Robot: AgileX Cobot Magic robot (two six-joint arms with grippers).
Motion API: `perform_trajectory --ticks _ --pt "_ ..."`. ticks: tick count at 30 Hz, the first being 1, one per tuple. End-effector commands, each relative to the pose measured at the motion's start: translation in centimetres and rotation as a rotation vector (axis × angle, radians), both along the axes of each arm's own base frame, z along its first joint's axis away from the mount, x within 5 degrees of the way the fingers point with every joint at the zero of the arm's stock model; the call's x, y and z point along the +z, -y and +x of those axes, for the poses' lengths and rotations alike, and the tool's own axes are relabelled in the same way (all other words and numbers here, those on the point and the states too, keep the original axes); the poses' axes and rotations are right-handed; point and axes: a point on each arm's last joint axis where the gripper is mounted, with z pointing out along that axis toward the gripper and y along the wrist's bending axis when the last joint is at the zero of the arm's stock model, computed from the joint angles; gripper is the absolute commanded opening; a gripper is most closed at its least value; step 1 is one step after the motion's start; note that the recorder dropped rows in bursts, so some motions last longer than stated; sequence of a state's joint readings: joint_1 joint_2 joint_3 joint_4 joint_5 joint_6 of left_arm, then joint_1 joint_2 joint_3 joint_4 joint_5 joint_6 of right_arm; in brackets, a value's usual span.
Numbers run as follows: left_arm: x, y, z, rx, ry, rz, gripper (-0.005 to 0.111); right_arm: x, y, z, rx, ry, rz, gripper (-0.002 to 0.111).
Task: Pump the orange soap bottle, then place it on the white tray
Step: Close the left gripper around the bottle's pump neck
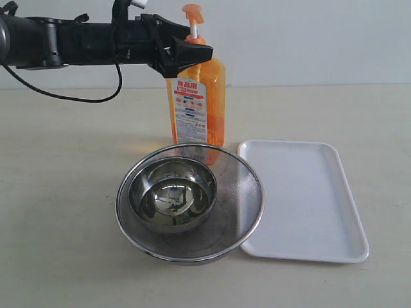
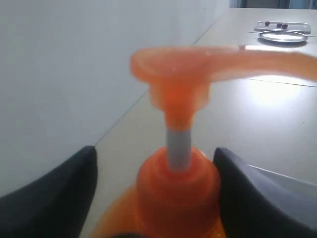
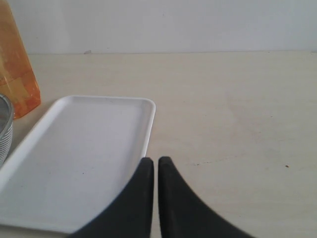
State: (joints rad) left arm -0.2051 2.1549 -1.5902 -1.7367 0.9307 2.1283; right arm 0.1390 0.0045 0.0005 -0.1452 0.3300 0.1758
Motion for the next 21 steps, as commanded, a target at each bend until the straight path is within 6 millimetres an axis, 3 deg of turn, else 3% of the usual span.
perform_trajectory --ticks 1,7,14,21 --pt "0.67 0.31 -0.05 -0.02 0.017 -0.02 0.057 0.11 0.03 -0.01 -0.006 0.013 0.0 0.0" --pt "0.7 0.34 -0.11 -0.027 0.018 -0.024 0.055 0.11 0.03 -0.01 -0.006 0.013 0.0 0.0" --pt "0.53 0.17 0.19 0.01 0.015 -0.004 0.005 0.11 0.03 -0.01 -0.006 0.013 0.0 0.0" --pt "0.63 -0.01 0.56 0.05 0.022 0.016 0.005 0.11 0.03 -0.01 -0.006 0.013 0.0 0.0"
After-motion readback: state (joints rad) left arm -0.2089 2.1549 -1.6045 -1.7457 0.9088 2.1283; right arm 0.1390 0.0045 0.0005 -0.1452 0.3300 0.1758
